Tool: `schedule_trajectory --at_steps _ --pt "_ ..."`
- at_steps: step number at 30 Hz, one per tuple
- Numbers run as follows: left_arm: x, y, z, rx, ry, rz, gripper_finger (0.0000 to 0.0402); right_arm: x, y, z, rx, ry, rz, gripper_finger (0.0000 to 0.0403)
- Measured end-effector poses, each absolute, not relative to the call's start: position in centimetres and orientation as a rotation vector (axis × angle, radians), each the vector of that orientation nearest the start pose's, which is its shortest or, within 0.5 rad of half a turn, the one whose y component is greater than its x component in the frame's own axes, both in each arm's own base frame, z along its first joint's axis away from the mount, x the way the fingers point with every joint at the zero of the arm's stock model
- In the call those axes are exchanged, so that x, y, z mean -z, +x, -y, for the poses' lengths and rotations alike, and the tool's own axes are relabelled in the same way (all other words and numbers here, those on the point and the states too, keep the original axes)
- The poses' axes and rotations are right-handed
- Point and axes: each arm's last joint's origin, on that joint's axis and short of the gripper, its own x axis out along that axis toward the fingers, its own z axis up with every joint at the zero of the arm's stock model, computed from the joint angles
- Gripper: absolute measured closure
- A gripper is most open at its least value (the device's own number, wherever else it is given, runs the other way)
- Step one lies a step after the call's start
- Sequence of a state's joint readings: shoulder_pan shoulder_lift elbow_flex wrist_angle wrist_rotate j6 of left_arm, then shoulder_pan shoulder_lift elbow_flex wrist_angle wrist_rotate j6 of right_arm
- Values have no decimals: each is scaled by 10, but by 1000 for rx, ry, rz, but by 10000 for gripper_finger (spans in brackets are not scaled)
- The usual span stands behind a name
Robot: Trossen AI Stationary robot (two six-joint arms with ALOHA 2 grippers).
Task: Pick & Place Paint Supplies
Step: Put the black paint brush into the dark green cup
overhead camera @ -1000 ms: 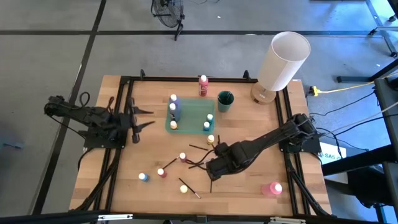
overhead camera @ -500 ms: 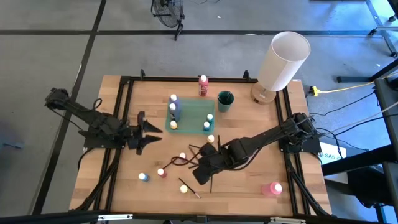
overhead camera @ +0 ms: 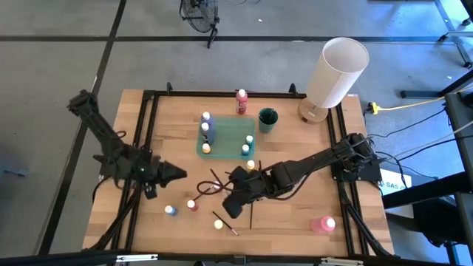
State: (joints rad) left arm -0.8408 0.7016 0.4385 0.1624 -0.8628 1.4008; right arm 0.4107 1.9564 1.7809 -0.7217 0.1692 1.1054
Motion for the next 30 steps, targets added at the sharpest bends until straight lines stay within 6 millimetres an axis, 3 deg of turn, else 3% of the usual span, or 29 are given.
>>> schedule_trajectory --at_steps 11,22,30 --pt "-247 121 120 91 1877 -99 319 -303 410 -173 126 737 -700 402" --pt "-256 121 121 39 1845 -42 340 -296 420 -174 85 703 -675 402" --pt "-260 124 118 -4 1857 -46 343 -302 429 -161 40 702 -616 402"
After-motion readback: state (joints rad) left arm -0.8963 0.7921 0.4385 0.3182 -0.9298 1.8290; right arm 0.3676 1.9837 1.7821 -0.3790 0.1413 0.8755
